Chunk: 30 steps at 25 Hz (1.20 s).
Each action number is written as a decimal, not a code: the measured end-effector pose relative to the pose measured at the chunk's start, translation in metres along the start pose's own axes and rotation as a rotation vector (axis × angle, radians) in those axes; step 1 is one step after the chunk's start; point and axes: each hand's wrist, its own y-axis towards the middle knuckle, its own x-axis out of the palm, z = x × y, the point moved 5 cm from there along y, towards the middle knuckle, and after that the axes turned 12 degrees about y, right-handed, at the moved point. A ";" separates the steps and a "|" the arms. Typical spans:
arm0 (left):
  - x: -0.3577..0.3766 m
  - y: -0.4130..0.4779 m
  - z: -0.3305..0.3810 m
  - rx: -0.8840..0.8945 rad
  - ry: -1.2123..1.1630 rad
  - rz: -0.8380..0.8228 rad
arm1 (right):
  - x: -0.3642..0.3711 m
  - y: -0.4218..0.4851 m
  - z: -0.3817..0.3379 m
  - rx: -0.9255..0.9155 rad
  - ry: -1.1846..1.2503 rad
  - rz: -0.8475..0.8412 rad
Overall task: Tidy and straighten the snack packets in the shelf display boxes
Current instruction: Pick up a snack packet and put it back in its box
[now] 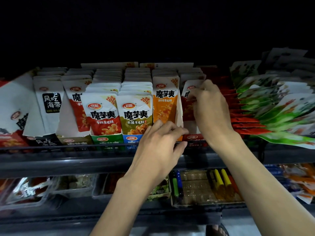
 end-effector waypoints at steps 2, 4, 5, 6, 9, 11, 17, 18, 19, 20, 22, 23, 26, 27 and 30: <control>-0.001 0.000 0.000 0.006 -0.001 -0.001 | 0.004 0.000 -0.001 -0.027 -0.048 -0.056; -0.001 0.000 0.000 0.004 -0.001 -0.006 | 0.009 0.001 -0.002 -0.060 -0.094 -0.113; 0.000 0.001 0.000 0.002 -0.005 -0.009 | 0.011 0.001 -0.002 -0.066 -0.098 -0.139; 0.000 0.001 -0.001 0.001 -0.009 -0.012 | 0.012 0.001 -0.002 -0.065 -0.095 -0.159; -0.002 0.001 0.000 0.003 -0.014 -0.022 | 0.012 0.000 -0.001 -0.065 -0.126 -0.219; -0.002 0.000 0.000 0.003 -0.022 -0.028 | 0.012 -0.002 -0.001 -0.066 -0.179 -0.292; -0.002 0.001 0.000 0.003 -0.028 -0.027 | 0.017 -0.008 -0.004 -0.038 -0.215 -0.421; -0.002 0.001 0.000 0.005 -0.029 -0.027 | 0.017 -0.008 -0.003 -0.030 -0.208 -0.430; -0.003 0.001 0.001 0.006 -0.028 -0.027 | 0.018 -0.008 -0.003 -0.024 -0.200 -0.438; -0.003 0.001 0.000 0.006 -0.029 -0.031 | 0.018 -0.009 -0.002 -0.019 -0.191 -0.448; -0.002 0.001 -0.001 0.004 -0.035 -0.040 | 0.017 -0.009 -0.002 -0.008 -0.166 -0.460; -0.003 0.001 -0.001 0.003 -0.043 -0.044 | 0.015 -0.008 -0.003 -0.001 -0.150 -0.457; -0.003 0.001 -0.003 -0.001 -0.089 -0.048 | 0.007 -0.004 -0.004 0.029 -0.071 -0.422; -0.004 0.001 -0.003 -0.005 -0.117 -0.036 | 0.003 -0.004 -0.007 0.047 -0.023 -0.394; -0.014 -0.002 -0.008 -0.026 -0.243 0.055 | -0.017 -0.007 -0.015 0.060 0.127 -0.218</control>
